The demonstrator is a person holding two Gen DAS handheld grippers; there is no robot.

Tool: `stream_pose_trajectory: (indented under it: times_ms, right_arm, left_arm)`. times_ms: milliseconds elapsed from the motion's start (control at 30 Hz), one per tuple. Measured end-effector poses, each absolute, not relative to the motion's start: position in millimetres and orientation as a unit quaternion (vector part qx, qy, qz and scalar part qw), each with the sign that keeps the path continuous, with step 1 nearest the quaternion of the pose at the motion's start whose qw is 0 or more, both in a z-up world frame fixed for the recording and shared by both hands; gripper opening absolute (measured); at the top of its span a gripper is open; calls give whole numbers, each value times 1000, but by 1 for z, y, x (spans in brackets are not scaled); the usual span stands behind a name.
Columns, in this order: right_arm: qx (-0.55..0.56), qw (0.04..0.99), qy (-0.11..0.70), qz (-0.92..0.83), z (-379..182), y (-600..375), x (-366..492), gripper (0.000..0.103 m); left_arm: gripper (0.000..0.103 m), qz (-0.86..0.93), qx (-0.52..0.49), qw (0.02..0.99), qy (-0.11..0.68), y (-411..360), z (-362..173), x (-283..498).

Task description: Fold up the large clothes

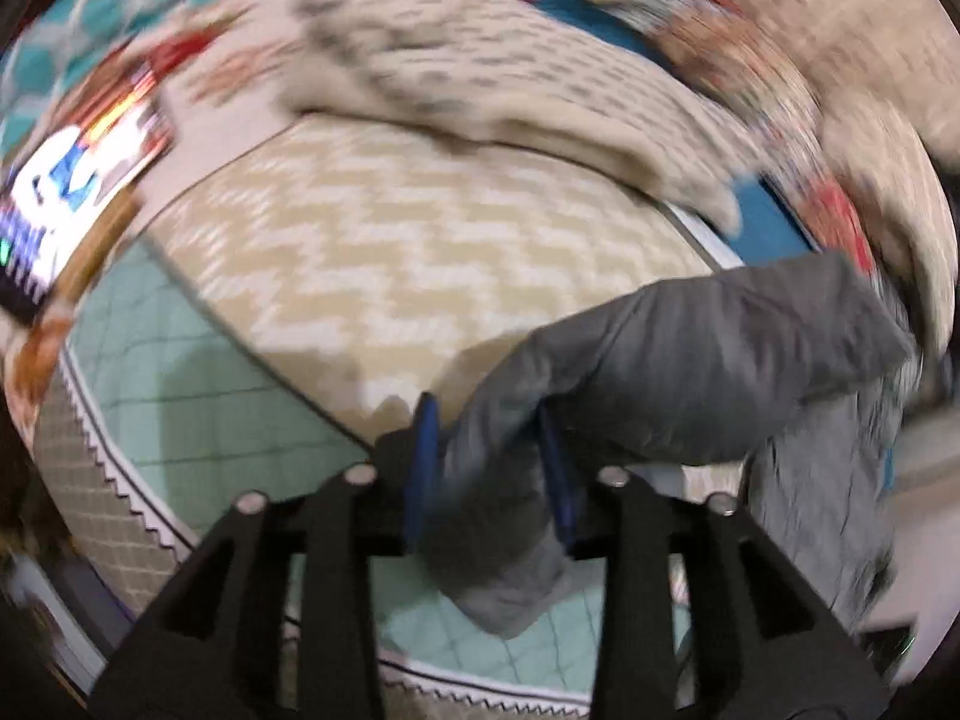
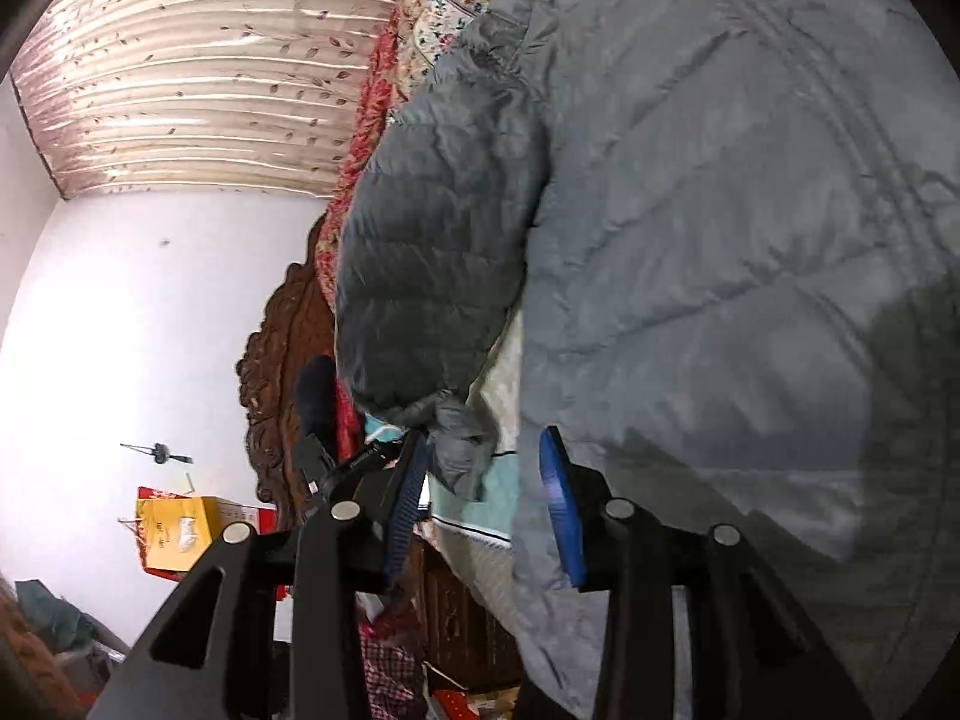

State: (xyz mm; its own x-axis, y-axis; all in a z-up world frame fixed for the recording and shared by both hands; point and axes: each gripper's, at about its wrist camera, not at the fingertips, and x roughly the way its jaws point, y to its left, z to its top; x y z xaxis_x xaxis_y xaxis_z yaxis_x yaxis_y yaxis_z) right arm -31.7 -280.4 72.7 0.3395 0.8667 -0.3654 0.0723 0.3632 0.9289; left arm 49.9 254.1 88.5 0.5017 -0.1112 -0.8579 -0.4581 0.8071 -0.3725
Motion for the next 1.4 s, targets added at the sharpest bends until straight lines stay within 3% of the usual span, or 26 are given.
stream_pose_trajectory:
  times_ms: [67,233,367,733,833,1033,1100,1167,1200,1233,1400]
  right_arm:
    - [470,668,497,295,71,-280,-33,26]
    - [453,673,511,284,62,-280,-36,26]
    - [448,677,514,277,61,-274,-34,26]
    - [421,696,522,256,68,-269,-37,26]
    - [424,693,529,247,59,-271,-40,26]
    - [440,680,535,242,46,-276,-38,26]
    - [441,678,536,240,45,-276,-37,26]
    - [438,678,538,241,45,-277,-37,26]
    - [437,679,539,242,45,-277,-37,26]
    - [435,679,539,243,44,-277,-37,26]
    - [435,679,541,242,42,-276,-36,26]
  left_arm:
    - [59,113,-340,802,477,275,84,41]
    - [59,108,-351,806,464,288,86,15]
    - [59,68,-300,835,456,259,104,-3]
    - [60,-19,-89,883,460,145,117,-25]
    - [70,15,12,896,443,118,107,-25]
    - [70,63,179,888,419,79,70,-6]
    - [59,92,200,875,431,82,56,11]
    - [21,101,168,870,452,103,59,24]
    - [14,100,139,875,453,116,67,27]
    - [8,103,105,881,449,133,78,30]
    - [8,214,-31,880,423,253,129,60]
